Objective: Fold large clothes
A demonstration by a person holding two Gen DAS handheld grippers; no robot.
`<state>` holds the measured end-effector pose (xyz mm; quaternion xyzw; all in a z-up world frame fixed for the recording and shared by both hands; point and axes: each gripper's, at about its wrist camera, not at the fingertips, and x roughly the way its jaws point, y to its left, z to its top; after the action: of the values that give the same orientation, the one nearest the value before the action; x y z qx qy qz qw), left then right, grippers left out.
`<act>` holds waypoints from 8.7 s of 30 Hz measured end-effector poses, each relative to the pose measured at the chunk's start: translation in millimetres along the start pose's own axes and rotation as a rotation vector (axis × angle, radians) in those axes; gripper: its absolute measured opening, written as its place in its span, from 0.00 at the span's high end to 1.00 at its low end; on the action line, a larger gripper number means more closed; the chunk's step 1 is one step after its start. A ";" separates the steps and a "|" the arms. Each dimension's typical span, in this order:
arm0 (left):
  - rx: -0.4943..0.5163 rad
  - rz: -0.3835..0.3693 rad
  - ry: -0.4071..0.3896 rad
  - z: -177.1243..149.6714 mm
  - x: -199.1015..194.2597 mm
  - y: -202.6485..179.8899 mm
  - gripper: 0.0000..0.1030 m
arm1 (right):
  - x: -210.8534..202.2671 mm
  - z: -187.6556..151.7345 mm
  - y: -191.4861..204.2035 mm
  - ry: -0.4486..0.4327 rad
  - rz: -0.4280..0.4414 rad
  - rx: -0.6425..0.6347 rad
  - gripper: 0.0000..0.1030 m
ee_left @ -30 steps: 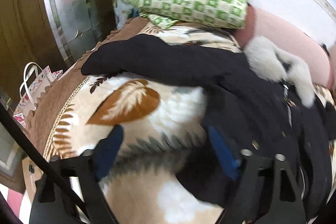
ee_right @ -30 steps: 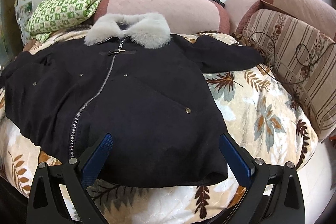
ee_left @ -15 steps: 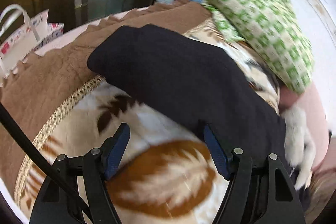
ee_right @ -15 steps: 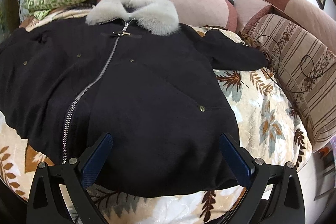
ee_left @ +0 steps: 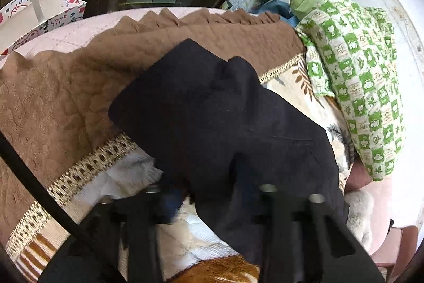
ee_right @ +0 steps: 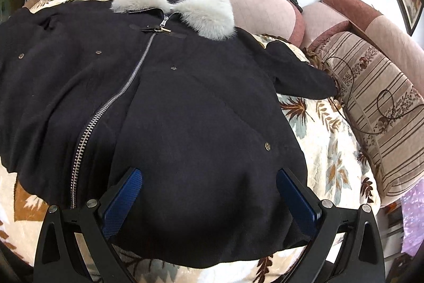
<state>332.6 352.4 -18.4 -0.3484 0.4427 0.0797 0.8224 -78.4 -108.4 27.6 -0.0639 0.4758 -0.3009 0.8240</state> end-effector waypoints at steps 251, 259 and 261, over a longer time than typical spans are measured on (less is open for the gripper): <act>1.067 -0.324 0.141 -416.9 -170.2 -280.5 0.28 | 40.1 107.1 -190.5 -0.212 0.655 0.494 0.21; 1.309 -0.330 0.156 -512.4 -124.8 -357.1 0.27 | 81.0 75.9 -267.6 -0.241 0.663 0.836 0.13; 1.361 -0.324 0.104 -529.8 -118.6 -371.9 0.27 | 84.6 79.1 -273.0 -0.245 0.642 0.838 0.13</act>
<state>69.2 -244.4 67.8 0.1789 0.3756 -0.3557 0.8369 -101.2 -391.2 114.1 0.3842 0.2109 -0.1886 0.8788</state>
